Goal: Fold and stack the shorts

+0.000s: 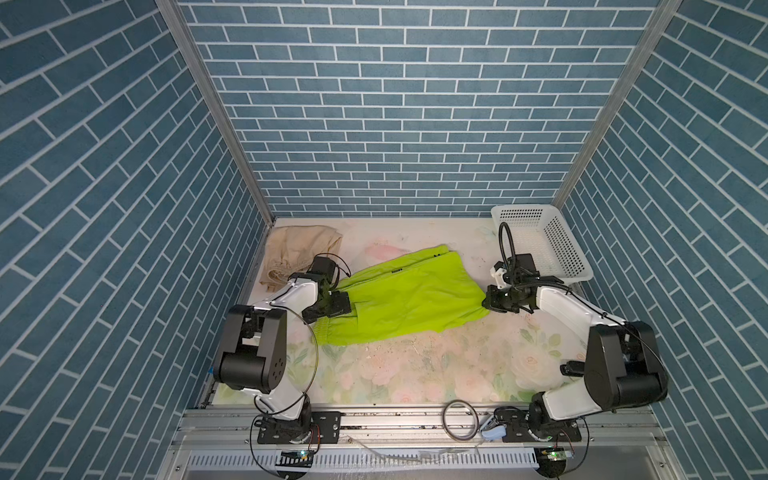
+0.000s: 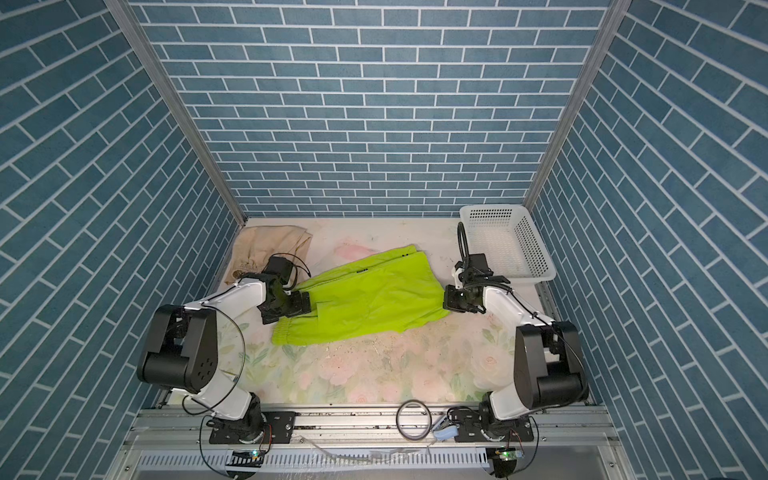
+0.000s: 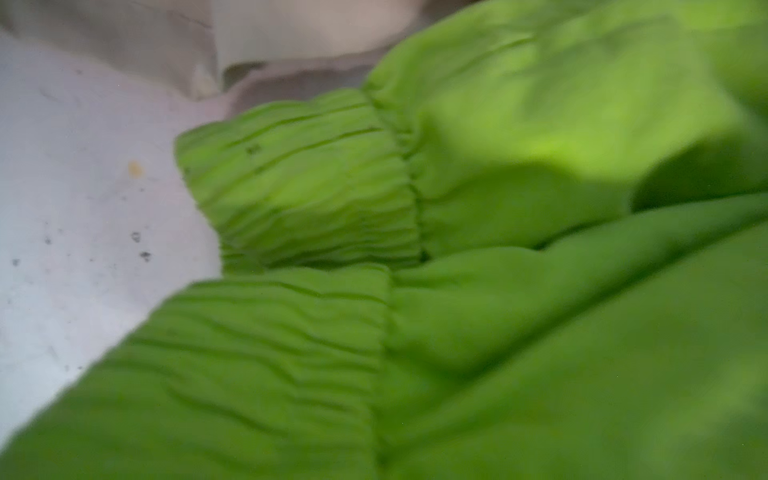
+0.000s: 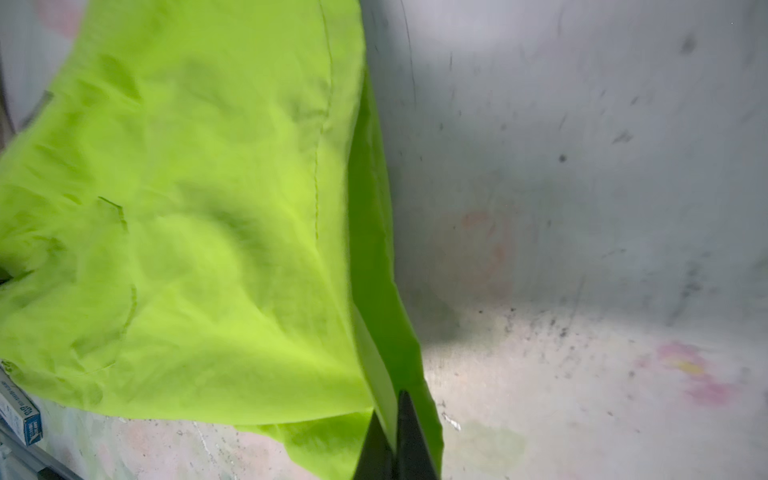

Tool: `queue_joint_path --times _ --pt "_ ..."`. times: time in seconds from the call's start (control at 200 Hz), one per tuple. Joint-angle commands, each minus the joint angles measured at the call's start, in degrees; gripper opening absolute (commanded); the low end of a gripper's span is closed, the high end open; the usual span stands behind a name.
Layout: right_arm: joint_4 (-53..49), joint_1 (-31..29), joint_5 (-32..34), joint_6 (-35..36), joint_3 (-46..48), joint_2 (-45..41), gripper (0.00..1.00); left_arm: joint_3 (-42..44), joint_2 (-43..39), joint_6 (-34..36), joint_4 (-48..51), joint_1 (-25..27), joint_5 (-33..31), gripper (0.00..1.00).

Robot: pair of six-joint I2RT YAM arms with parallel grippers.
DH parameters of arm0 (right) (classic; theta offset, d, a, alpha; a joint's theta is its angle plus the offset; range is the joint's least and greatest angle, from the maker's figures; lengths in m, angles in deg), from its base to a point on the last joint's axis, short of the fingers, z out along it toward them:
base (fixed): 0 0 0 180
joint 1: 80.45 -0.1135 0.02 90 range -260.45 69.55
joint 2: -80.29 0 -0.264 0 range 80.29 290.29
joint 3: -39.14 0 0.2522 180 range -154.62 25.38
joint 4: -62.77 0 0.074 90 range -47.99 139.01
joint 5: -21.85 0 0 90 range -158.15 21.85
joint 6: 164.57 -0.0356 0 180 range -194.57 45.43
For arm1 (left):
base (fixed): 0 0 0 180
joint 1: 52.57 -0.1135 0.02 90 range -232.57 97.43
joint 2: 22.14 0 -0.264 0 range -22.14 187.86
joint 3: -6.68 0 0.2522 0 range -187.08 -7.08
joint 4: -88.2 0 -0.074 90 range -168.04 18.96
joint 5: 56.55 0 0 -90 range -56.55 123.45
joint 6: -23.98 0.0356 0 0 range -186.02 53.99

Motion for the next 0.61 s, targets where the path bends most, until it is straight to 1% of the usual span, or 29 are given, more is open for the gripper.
queue_joint_path --times 0.0,0.045,0.125,0.18,0.31,0.4,0.5,0.55,0.6 --pt "-4.84 -0.09 2.66 2.80 -1.44 -4.36 0.02 1.20 2.36 1.41 0.51 -1.37 -3.79 1.00" --pt "-4.82 -0.13 2.72 2.55 -0.87 -4.68 0.16 0.86 2.83 2.06 0.77 -1.62 -3.62 0.99" --pt "-4.58 -0.01 3.62 0.84 0.52 -4.50 0.29 0.37 2.80 2.37 1.02 -1.64 -3.52 1.00" --pt "-4.54 -0.01 4.26 -0.81 1.28 -4.34 0.41 0.23 2.53 2.67 0.83 -1.64 -2.22 1.00" --pt "-4.91 0.00 3.95 -5.78 3.01 -6.69 0.59 -0.23 1.45 2.81 0.89 -1.64 2.40 1.00" --pt "-4.95 0.01 2.78 -9.39 5.32 -9.95 0.65 -0.62 -0.72 2.61 1.35 -1.64 5.44 1.00" --pt "-3.61 0.06 -0.76 -13.62 9.37 -12.36 0.66 -1.66 -3.66 2.46 2.46 -1.64 6.81 1.00" --pt "-0.37 -0.02 -3.43 -16.66 12.88 -13.45 0.66 -2.35 -4.97 2.19 3.63 -1.64 6.94 1.00" --pt "3.45 0.00 -4.65 -19.57 16.51 -14.02 0.66 -2.34 -6.42 1.68 4.06 -1.49 7.68 1.00"
